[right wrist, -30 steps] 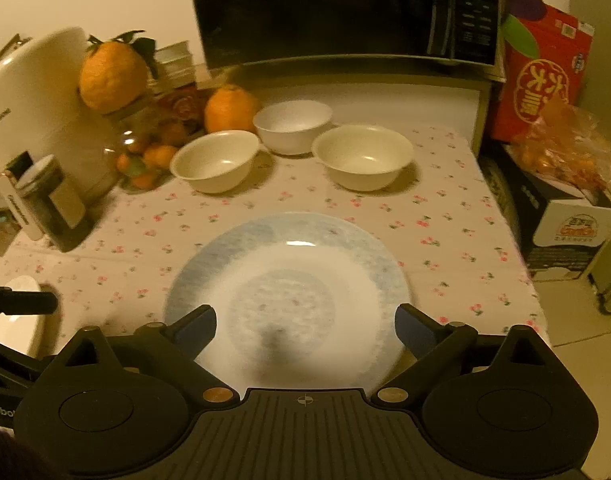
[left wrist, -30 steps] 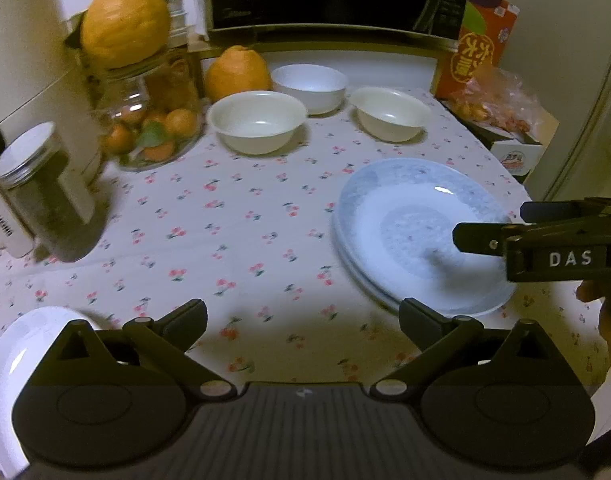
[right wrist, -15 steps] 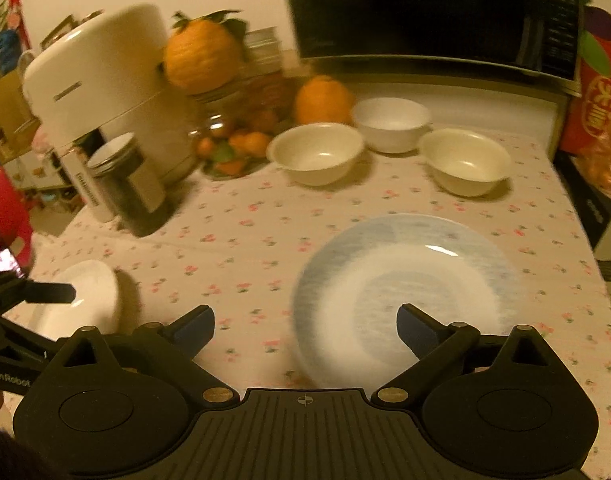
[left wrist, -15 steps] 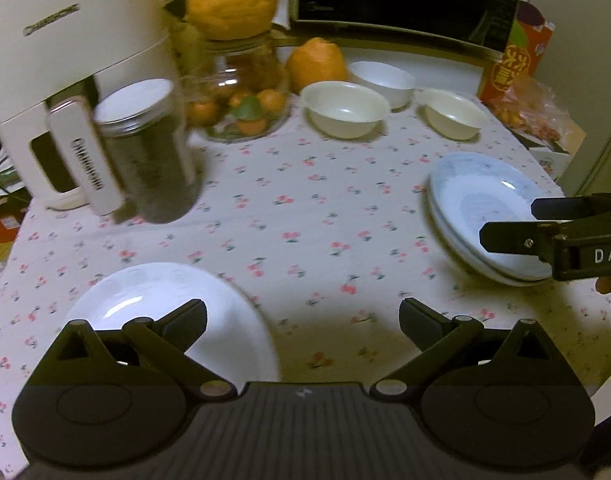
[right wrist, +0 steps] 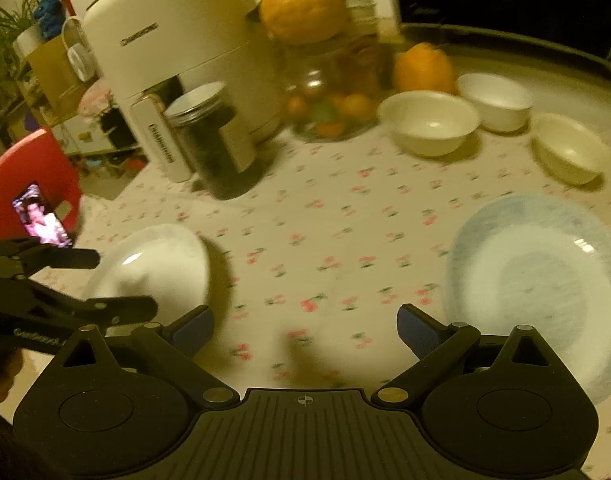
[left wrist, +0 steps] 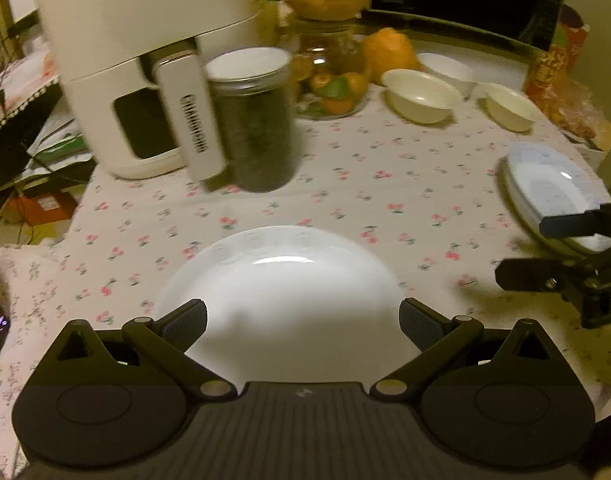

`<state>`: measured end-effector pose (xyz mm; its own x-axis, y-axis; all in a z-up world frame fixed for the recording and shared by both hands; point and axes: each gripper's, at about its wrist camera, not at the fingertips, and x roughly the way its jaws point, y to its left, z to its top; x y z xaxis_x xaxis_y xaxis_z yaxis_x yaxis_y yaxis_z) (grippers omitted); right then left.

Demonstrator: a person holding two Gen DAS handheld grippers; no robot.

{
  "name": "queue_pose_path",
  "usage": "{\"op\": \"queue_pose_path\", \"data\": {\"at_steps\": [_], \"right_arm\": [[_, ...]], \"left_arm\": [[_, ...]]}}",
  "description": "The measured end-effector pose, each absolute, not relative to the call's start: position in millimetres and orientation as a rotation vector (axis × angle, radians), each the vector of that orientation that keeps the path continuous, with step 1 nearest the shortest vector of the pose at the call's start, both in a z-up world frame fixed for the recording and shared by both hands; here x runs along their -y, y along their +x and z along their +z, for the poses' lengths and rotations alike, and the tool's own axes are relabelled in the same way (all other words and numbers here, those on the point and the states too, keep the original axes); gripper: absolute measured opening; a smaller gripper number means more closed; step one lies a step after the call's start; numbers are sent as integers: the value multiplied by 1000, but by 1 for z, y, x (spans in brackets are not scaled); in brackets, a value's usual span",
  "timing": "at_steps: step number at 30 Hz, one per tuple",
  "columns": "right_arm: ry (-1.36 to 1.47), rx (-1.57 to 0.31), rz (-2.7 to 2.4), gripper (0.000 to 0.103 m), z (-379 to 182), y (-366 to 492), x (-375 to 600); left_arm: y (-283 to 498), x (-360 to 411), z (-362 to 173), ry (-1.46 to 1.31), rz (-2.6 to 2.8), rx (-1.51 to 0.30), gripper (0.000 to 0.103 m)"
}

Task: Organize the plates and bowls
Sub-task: 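Close the left gripper on the white plate rim while the right gripper grips beside it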

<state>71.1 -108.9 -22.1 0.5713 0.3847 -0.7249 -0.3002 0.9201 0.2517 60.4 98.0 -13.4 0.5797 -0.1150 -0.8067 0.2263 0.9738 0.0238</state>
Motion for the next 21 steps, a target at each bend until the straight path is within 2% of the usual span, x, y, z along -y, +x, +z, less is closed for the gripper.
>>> {"op": "queue_pose_path", "data": {"at_steps": [12, 18, 21], "right_arm": [[174, -952, 456, 99, -32, 82, 65], [213, -1006, 475, 99, -42, 85, 48], [215, -1011, 492, 99, -44, 85, 41]], "left_arm": [[71, -142, -24, 122, -120, -1029, 102], [80, -169, -31, 8, -133, -1101, 92], [83, -182, -34, -66, -126, -1133, 83]]}}
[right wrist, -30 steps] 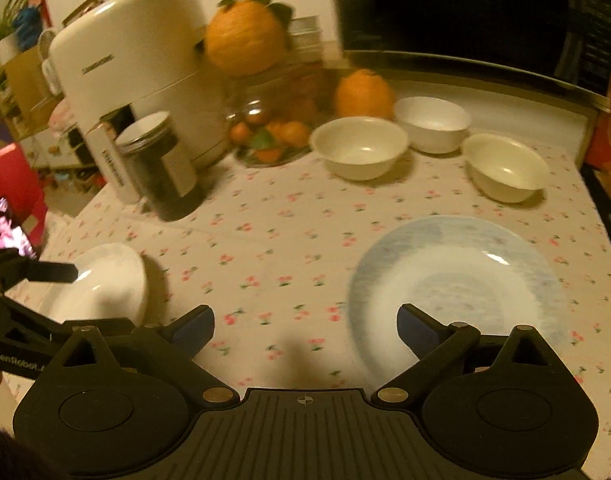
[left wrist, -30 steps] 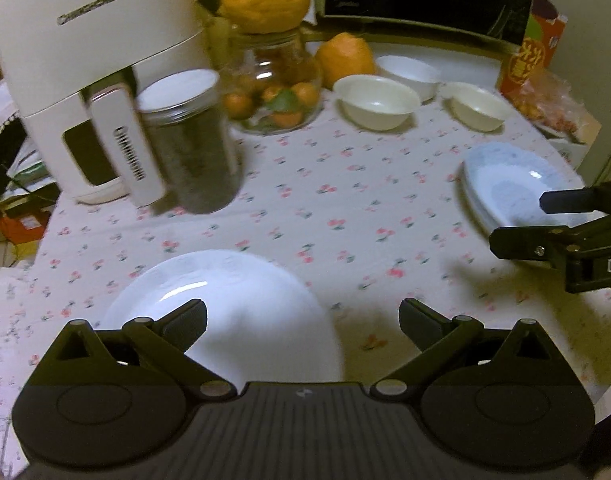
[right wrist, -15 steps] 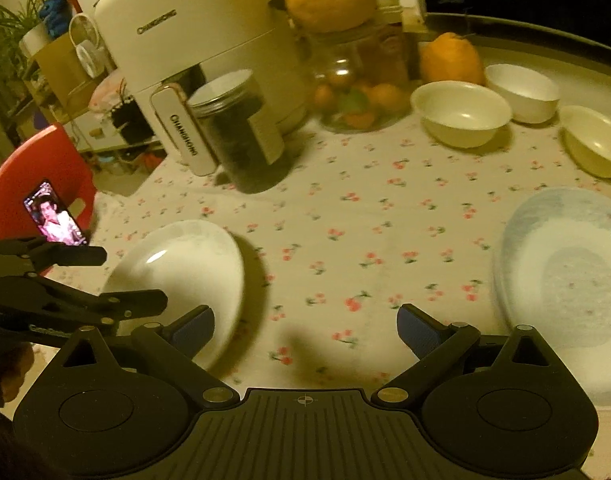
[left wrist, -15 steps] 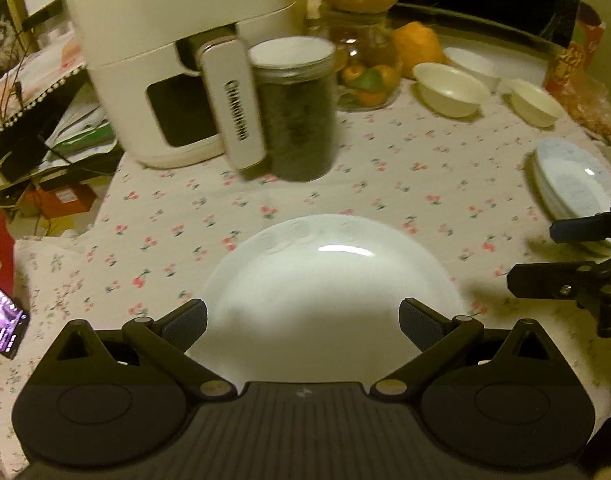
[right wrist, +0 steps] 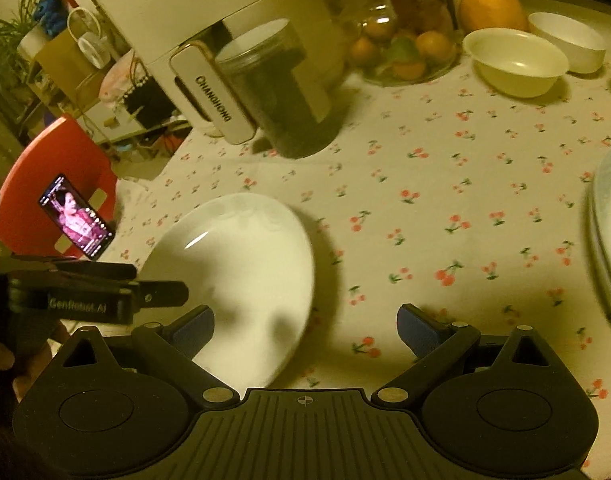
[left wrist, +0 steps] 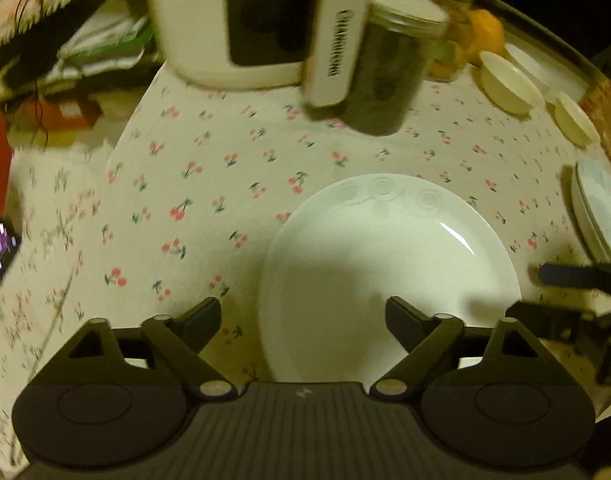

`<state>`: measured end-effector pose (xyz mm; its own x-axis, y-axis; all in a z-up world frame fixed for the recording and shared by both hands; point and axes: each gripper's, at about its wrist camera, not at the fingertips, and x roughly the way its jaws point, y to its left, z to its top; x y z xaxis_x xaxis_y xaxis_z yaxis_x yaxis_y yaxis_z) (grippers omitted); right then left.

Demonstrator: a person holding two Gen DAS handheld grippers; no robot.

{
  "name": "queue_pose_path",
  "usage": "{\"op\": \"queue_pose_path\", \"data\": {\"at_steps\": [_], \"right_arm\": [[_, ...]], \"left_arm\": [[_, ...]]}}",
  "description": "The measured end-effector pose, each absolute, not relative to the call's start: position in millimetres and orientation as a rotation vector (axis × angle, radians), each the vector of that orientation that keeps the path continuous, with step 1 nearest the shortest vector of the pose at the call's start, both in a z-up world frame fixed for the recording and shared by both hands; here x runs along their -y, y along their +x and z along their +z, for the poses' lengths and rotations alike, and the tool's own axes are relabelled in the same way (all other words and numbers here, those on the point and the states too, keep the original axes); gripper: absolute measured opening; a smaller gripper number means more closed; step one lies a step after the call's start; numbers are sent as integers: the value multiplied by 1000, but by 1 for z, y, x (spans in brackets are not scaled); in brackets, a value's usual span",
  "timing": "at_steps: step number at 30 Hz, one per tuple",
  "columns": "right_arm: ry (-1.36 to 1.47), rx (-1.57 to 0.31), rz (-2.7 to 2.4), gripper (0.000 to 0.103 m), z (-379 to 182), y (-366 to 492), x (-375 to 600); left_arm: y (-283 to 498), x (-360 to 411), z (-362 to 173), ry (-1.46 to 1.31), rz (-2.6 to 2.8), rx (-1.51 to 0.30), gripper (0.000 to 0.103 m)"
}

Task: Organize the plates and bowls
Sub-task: 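Close the left gripper on the white plate rim while the right gripper grips beside it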

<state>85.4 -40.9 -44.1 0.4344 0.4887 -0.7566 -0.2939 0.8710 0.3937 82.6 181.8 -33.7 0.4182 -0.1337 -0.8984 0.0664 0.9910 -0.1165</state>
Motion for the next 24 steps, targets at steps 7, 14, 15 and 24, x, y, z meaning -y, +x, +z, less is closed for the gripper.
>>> {"op": "queue_pose_path", "data": {"at_steps": [7, 14, 15, 24], "right_arm": [[236, -1018, 512, 99, -48, 87, 30], [268, -1028, 499, 96, -54, 88, 26], [271, -1030, 498, 95, -54, 88, 25], [272, -1036, 491, 37, -56, 87, 24]], "left_arm": [[86, -195, -39, -168, -121, -1168, 55], [88, -197, -41, -166, -107, -1169, 42], [88, -198, -41, -170, -105, -1167, 41], [89, -199, -40, -206, -97, -1163, 25]]}}
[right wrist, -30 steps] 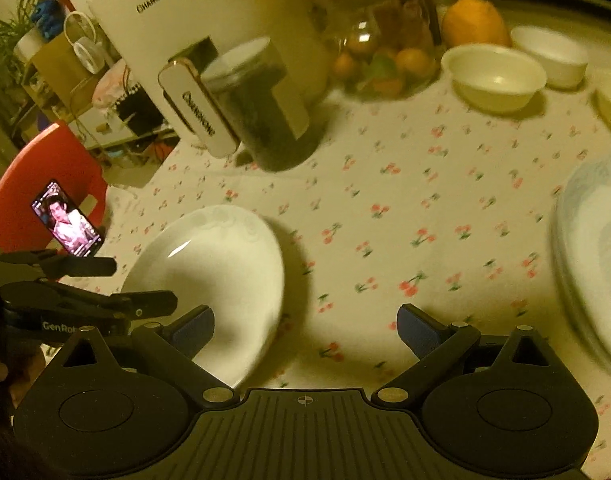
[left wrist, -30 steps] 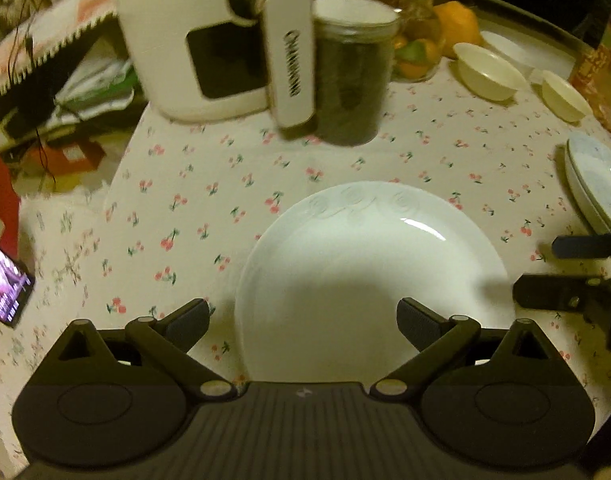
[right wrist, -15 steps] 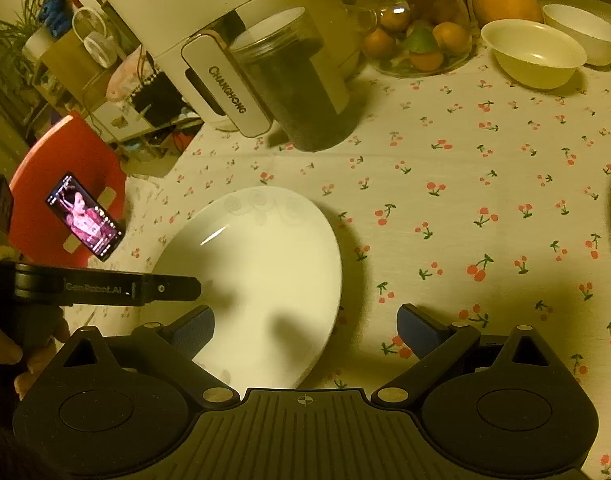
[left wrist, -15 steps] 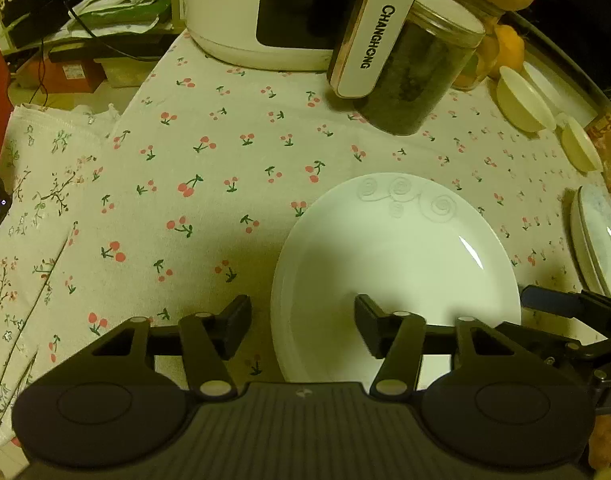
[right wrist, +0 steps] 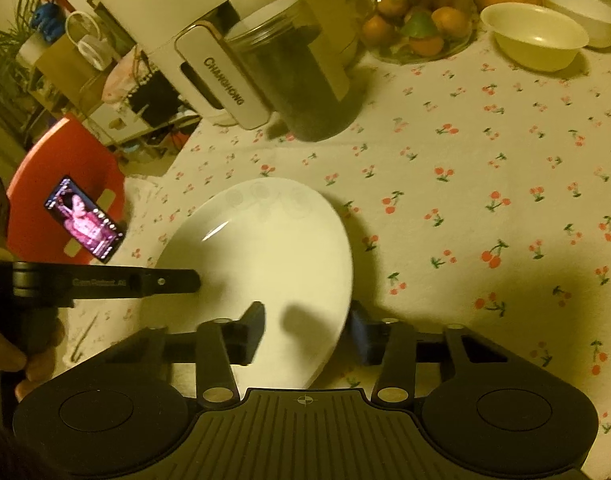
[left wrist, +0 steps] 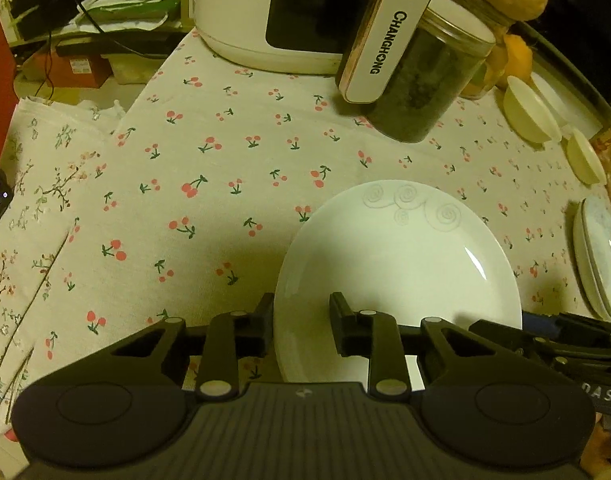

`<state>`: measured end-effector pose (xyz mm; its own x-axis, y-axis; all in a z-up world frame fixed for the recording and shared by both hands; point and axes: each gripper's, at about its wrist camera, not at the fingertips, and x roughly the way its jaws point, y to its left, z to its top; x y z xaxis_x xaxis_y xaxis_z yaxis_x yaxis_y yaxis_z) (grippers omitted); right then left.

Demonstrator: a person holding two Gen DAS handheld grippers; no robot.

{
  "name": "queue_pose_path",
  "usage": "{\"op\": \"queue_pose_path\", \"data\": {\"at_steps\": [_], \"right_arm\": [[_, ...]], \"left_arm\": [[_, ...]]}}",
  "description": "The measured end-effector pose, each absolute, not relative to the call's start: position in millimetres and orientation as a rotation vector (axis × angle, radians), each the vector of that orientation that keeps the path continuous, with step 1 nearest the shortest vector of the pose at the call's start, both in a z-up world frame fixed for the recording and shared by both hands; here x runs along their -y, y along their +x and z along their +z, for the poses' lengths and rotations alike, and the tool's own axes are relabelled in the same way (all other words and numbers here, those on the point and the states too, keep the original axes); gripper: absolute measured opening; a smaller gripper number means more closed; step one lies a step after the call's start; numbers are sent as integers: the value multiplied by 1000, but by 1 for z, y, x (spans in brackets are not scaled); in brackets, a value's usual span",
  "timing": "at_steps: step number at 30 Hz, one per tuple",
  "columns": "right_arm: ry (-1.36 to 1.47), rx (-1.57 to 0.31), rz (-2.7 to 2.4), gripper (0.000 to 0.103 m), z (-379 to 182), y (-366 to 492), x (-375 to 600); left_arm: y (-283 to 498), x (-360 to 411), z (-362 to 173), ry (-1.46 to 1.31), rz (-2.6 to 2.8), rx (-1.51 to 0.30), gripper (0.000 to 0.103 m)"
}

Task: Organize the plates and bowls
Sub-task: 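Close the left gripper on the white plate rim while the right gripper grips beside it, then lift the white plate with both grippers toward the blue plate stack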

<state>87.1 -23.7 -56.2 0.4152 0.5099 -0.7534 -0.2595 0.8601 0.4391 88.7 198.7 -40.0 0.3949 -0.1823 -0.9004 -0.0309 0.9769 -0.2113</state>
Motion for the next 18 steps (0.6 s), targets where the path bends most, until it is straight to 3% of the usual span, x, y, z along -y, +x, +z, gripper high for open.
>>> {"op": "queue_pose_path", "data": {"at_steps": [5, 18], "right_arm": [[276, -1035, 460, 25, -57, 88, 31], [294, -957, 434, 23, -40, 91, 49]], "left_arm": [[89, -201, -40, -235, -99, -1156, 21], [92, -191, -20, -255, -123, -1048, 15]]}}
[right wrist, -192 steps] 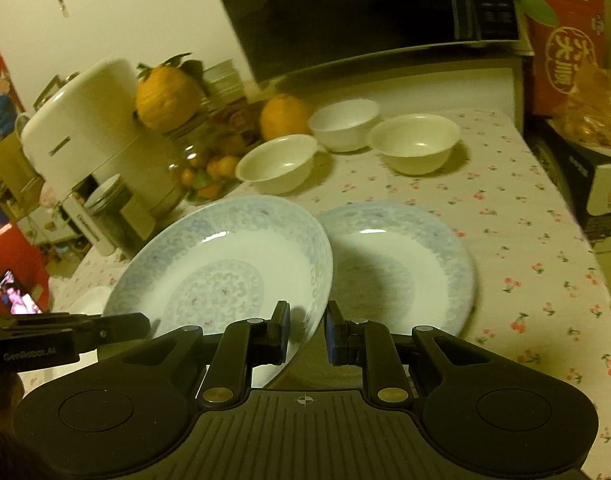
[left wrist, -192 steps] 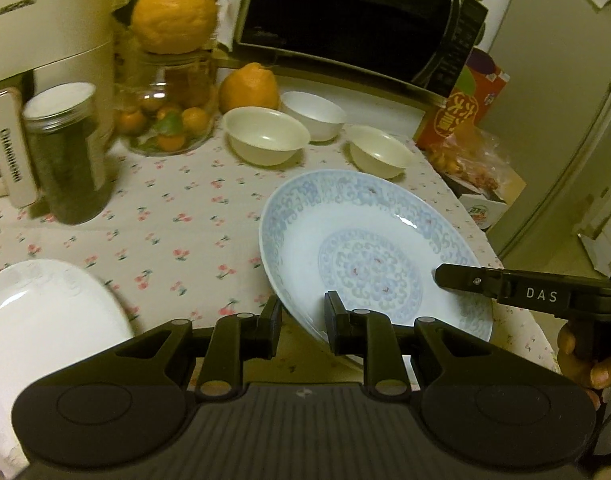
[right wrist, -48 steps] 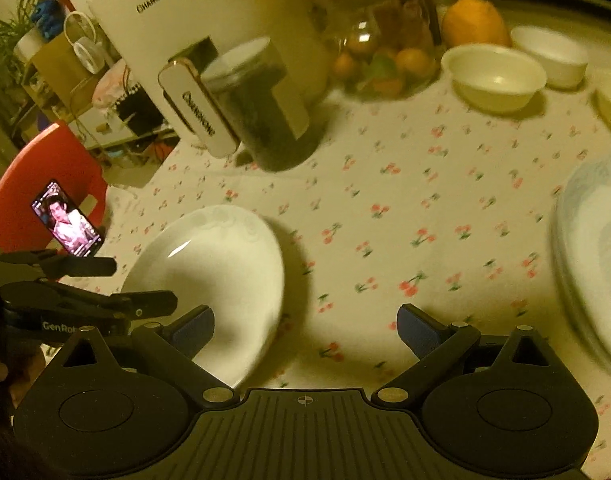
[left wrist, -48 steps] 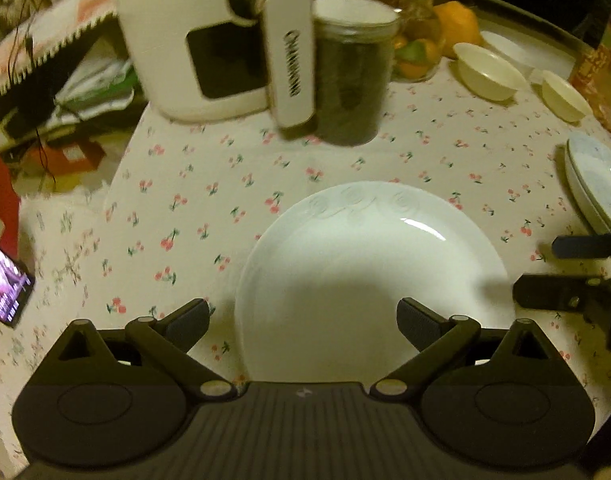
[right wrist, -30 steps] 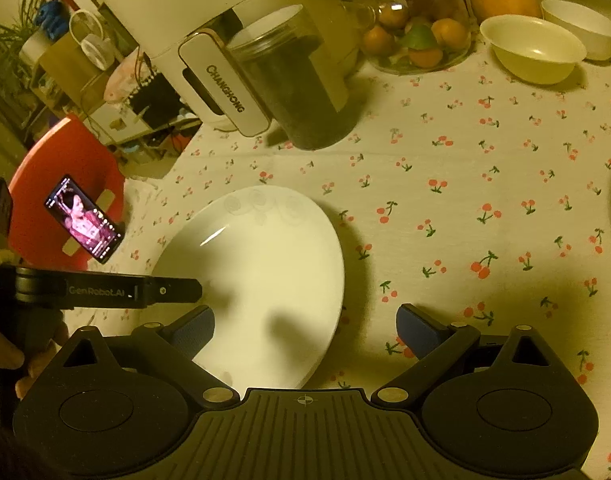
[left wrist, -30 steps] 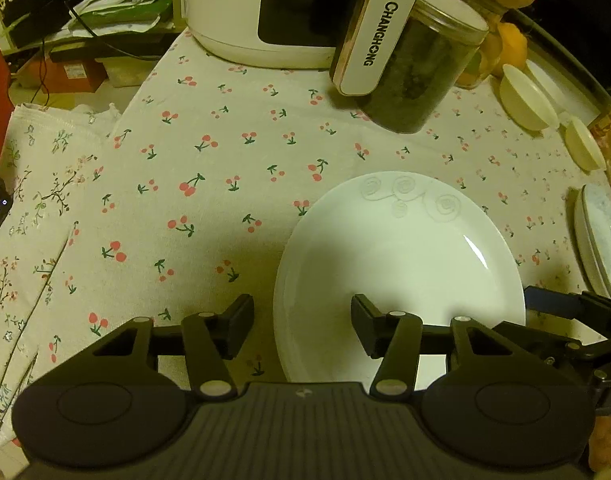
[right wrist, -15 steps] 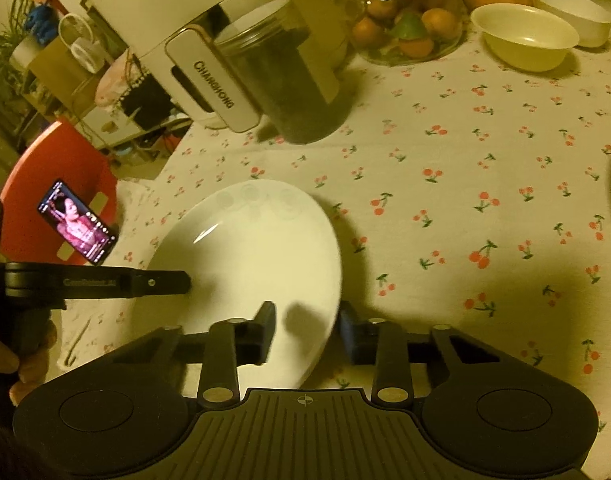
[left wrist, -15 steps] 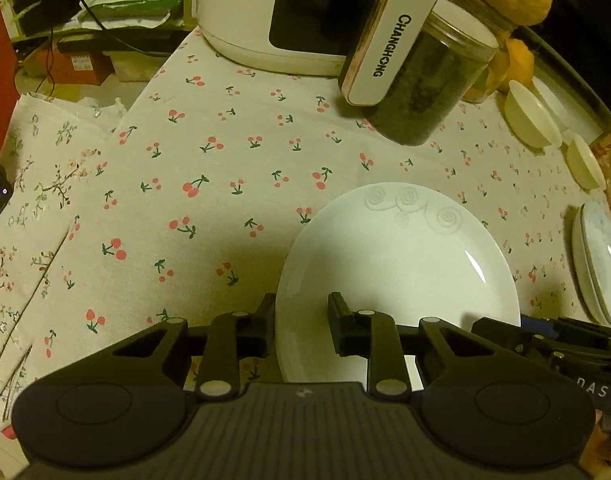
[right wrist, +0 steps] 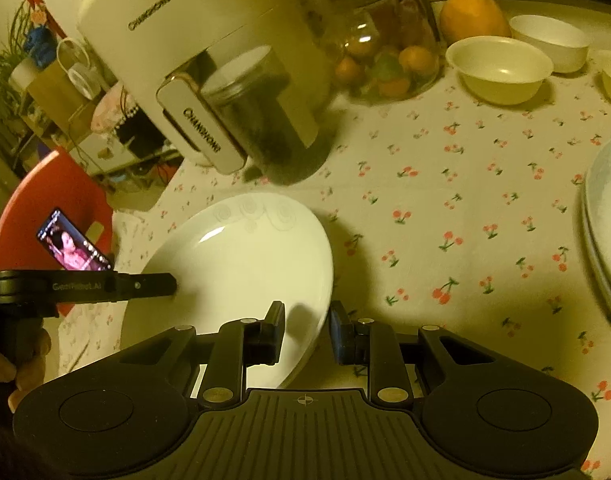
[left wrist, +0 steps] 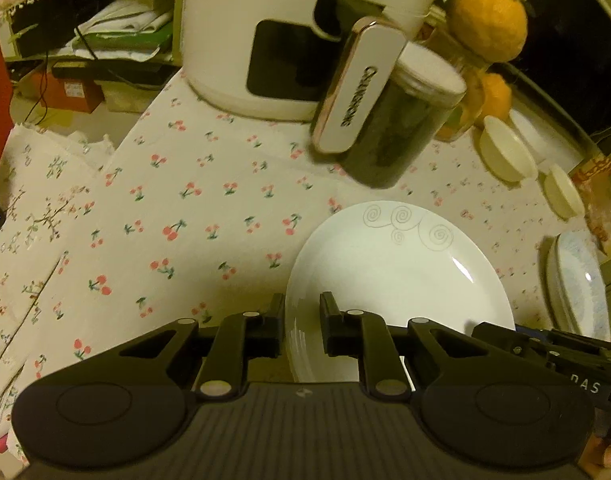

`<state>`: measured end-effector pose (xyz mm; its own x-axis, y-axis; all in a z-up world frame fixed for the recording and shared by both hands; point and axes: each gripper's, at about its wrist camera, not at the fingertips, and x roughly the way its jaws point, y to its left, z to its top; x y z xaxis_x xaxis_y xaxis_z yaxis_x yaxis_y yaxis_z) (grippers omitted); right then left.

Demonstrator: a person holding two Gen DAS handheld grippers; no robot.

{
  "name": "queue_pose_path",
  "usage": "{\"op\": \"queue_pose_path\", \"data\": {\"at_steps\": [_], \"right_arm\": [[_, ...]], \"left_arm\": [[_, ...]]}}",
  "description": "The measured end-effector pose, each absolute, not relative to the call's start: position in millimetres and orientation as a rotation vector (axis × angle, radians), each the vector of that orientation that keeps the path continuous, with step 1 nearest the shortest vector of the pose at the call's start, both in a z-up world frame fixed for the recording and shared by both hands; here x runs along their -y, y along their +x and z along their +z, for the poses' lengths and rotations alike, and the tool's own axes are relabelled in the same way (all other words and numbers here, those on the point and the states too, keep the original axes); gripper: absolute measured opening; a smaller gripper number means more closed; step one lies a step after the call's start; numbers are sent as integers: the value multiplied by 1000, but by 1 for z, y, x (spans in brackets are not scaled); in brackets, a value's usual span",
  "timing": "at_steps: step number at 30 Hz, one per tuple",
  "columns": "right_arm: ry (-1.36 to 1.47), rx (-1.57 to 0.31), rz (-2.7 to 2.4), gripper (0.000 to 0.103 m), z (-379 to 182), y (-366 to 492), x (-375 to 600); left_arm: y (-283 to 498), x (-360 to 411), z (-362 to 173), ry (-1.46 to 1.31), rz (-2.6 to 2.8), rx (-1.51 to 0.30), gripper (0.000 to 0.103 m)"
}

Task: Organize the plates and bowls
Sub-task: 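Lift the white plate with both grippers toward the blue plate stack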

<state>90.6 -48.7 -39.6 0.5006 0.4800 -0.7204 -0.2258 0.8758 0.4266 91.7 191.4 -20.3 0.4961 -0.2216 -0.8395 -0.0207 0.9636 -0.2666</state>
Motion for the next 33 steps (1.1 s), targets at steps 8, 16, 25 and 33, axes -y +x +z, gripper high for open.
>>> {"op": "queue_pose_path", "data": {"at_steps": [8, 16, 25, 33], "right_arm": [[323, -936, 421, 23, -30, 94, 69], [357, -913, 404, 23, -22, 96, 95], [391, -902, 376, 23, -19, 96, 129], [420, -884, 343, 23, -15, 94, 160]], "left_arm": [[98, -176, -9, -263, -154, -1019, 14], [102, -156, -1, -270, -196, -1012, 14], [108, -126, 5, -259, -254, -1002, 14], [115, -97, 7, -232, -292, -1002, 14]]}}
